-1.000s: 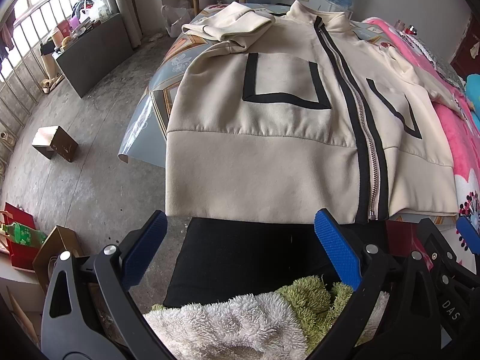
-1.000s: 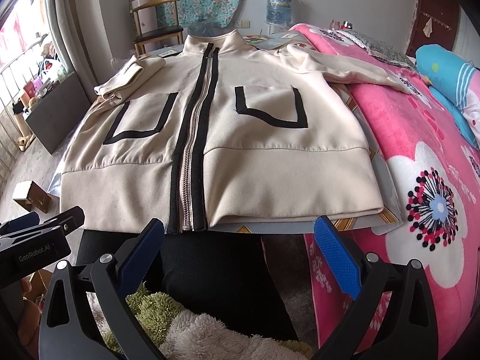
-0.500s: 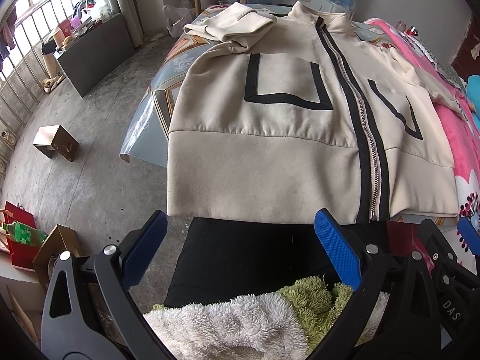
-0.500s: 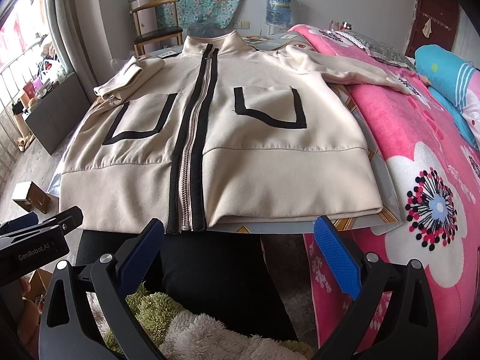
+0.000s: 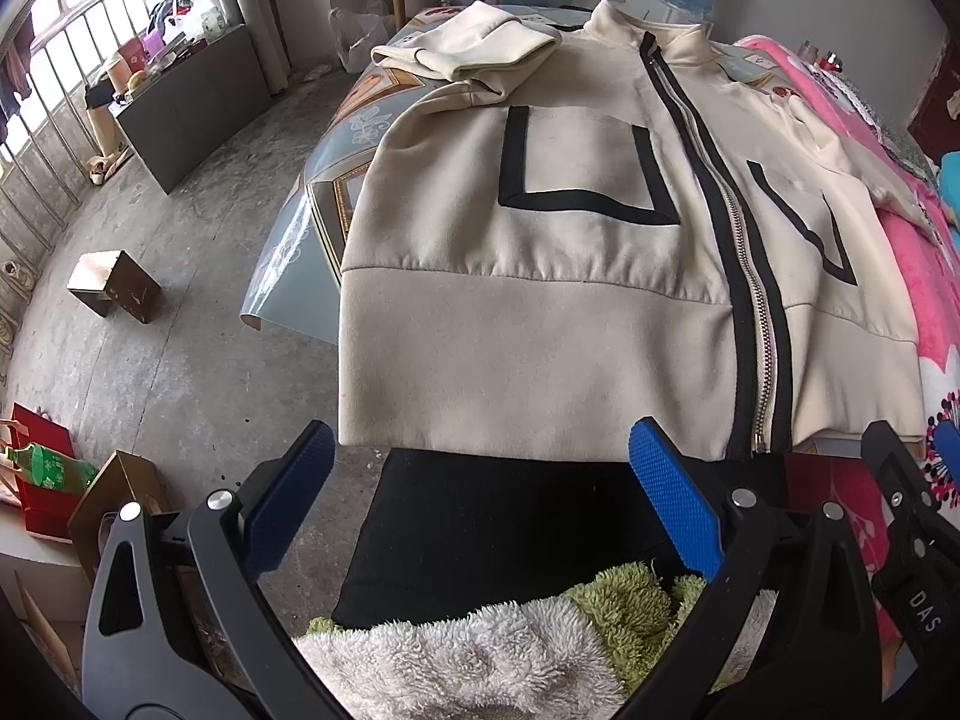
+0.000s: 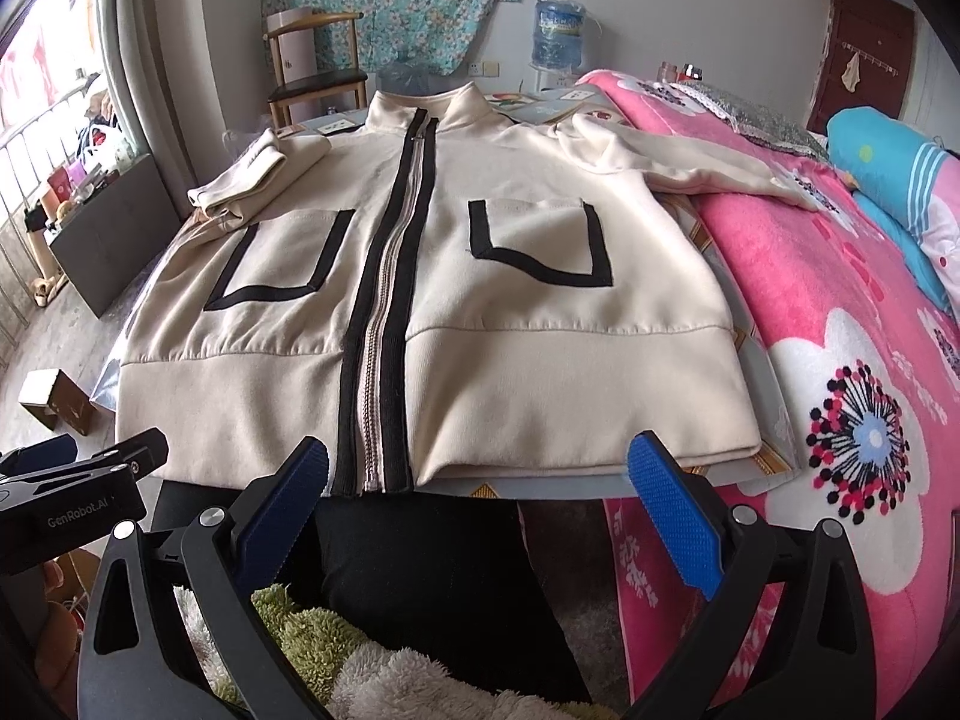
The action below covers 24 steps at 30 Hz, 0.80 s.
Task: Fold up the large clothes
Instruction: 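Grasp the jacket sleeve cuff with the right tool and lift it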
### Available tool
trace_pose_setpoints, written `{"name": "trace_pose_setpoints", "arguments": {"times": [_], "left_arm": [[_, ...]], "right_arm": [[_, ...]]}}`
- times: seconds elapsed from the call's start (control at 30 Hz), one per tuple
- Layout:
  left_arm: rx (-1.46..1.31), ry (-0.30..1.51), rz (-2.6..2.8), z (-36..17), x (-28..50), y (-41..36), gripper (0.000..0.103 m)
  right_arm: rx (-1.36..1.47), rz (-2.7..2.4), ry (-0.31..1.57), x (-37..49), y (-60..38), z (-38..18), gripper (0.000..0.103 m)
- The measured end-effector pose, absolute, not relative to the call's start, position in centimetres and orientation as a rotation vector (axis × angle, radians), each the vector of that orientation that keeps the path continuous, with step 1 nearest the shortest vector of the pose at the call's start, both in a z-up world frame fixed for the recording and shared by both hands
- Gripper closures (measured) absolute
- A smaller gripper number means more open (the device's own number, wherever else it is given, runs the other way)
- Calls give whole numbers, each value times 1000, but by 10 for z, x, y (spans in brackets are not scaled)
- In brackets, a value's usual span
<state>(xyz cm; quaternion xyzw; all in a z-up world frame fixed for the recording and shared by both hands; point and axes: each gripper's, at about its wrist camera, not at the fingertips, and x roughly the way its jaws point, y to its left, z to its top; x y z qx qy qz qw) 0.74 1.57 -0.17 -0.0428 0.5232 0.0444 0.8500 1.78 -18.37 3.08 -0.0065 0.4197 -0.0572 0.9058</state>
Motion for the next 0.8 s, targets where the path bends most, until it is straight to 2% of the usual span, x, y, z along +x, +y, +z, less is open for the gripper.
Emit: {"name": "trace_pose_setpoints", "arguments": {"times": [0.53,0.8], "left_arm": [[-79,1071,112,-11,53,37,8],[-140,886,15,-2,95,70,8]], "right_arm": [[-118,-85,773,77,-189,50,6],[-6,234,734,161,-163,85,6]]}}
